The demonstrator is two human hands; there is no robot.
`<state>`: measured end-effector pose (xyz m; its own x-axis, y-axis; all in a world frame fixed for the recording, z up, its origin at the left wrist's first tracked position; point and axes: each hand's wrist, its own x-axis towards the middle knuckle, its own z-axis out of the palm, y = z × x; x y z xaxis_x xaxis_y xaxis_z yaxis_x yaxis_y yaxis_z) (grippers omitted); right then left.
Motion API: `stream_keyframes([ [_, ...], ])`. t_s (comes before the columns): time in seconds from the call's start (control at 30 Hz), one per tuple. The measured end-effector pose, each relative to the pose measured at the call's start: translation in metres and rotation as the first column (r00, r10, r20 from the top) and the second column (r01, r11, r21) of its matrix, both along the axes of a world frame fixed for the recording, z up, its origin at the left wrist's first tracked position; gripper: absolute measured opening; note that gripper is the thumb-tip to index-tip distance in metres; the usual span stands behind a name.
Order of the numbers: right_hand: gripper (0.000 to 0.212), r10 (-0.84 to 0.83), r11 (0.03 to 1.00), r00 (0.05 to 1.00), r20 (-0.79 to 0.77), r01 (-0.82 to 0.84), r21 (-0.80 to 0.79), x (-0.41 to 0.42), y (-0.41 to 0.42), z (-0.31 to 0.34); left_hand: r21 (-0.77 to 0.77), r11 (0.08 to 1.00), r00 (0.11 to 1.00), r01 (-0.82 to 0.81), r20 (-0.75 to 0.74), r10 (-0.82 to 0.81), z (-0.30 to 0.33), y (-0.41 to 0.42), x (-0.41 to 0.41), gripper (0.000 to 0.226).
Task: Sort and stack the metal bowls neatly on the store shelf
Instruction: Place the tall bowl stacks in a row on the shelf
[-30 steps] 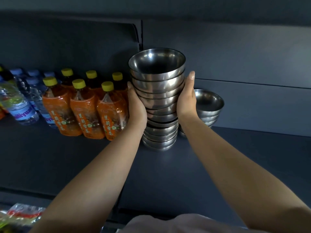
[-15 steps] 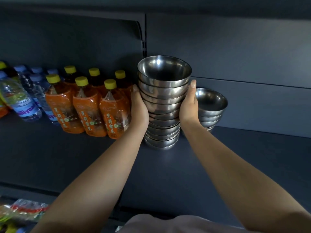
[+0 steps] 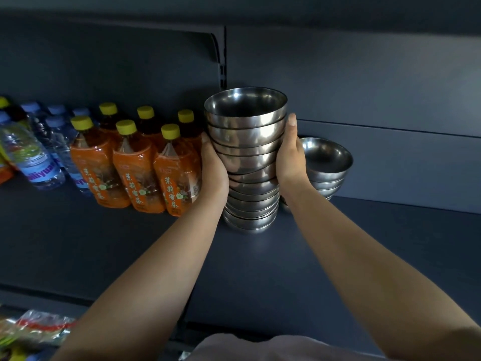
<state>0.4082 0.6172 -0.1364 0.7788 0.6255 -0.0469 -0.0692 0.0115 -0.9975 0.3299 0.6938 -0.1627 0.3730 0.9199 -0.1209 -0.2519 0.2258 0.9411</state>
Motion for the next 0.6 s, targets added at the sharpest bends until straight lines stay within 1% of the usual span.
stream_keyframes([
  [0.07,0.064,-0.004,1.000,1.000,0.016,0.004,-0.017,0.0005,0.0010,0.0009,-0.008,1.000,1.000,-0.009,-0.010,0.009,-0.0016,-0.0020,-0.0003,0.052],
  [0.2,0.070,0.013,0.999,1.000,0.022,-0.012,-0.052,0.0021,0.0019,-0.0003,-0.004,0.999,0.997,-0.034,0.067,0.035,-0.0030,-0.0027,0.0000,0.051],
  [0.27,0.071,0.008,0.998,1.000,0.018,-0.007,-0.057,0.0020,0.0027,-0.0003,-0.002,0.999,0.996,-0.041,0.076,0.041,-0.0026,-0.0039,0.0002,0.049],
  [0.37,0.069,-0.005,0.998,1.000,0.022,0.006,-0.057,0.0015,0.0042,-0.0003,-0.014,0.999,0.997,-0.045,0.058,0.046,-0.0034,-0.0030,-0.0001,0.047],
  [0.47,0.069,-0.006,0.998,1.000,0.008,0.006,-0.056,0.0017,0.0046,0.0002,-0.016,0.999,0.999,-0.029,0.019,0.029,-0.0011,-0.0042,-0.0015,0.050],
  [0.53,0.071,-0.004,0.999,1.000,-0.012,0.004,-0.045,0.0020,0.0049,-0.0003,-0.004,1.000,1.000,-0.019,-0.008,0.019,0.0013,-0.0041,-0.0014,0.051],
  [0.6,0.076,-0.010,0.999,0.999,-0.032,0.009,-0.032,0.0010,0.0046,-0.0006,0.006,1.000,1.000,-0.013,-0.005,0.013,0.0037,-0.0012,-0.0006,0.053],
])
